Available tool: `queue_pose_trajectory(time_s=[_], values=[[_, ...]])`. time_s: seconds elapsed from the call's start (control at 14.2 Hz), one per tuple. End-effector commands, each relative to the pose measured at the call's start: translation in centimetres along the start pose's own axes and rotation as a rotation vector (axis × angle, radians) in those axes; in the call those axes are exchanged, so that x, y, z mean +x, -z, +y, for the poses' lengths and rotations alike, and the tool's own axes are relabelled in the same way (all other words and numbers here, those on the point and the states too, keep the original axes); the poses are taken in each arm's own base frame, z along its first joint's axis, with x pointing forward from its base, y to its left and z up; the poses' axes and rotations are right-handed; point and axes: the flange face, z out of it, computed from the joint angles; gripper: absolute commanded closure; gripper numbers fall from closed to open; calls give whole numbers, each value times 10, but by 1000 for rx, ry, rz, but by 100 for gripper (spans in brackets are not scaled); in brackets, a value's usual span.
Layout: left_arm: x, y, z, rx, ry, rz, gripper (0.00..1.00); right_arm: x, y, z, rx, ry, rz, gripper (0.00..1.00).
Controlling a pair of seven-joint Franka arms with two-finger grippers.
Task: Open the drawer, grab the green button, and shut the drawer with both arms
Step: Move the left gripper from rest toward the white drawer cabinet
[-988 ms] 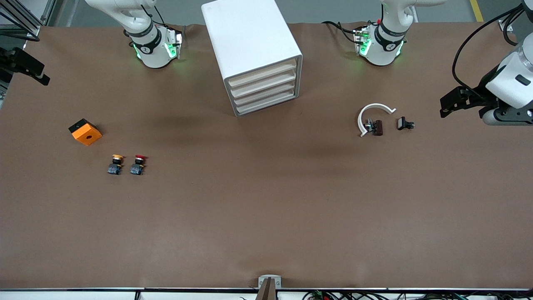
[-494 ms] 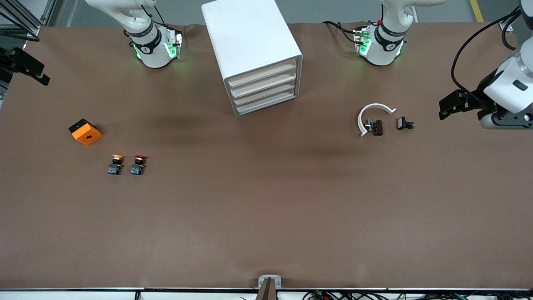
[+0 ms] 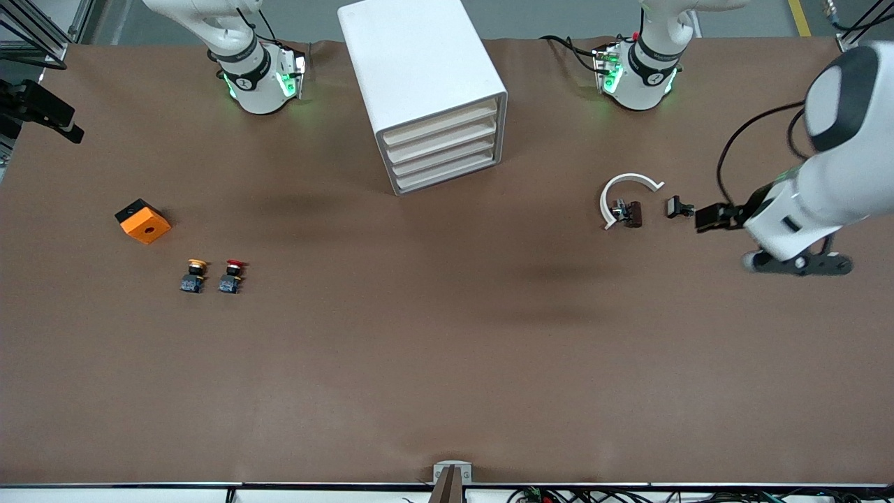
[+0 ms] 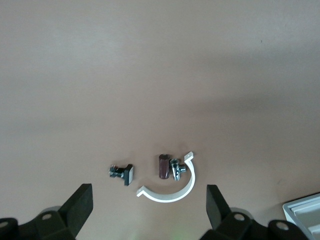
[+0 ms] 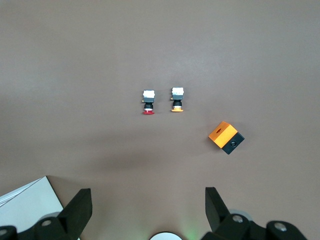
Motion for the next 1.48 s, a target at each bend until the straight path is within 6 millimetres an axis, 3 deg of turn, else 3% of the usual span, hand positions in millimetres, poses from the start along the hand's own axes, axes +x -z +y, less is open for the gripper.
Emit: queue_pose_trajectory(time_s=[0.0,0.28,0.56,0.99,1.2,1.41], values=[[20,-24,19,-2,-25,-6,0,-8,3,0,10,-16,5,0],[50,-80,49,-98,26,-36,0,-7,2,0,10,-16,2,0],[63,-142,109,-74,198,-107,0,-7,2,1,10,-17,2,0],[79,-173,175,-145,519,-180,0,-7,2,1,10,-17,3,0],[75,-189,207,-179,685,-261,0,-7,2,1,10,-17,2,0],[65,-201,226,-159,846,-359,0,-7,2,1,12,-17,2,0]])
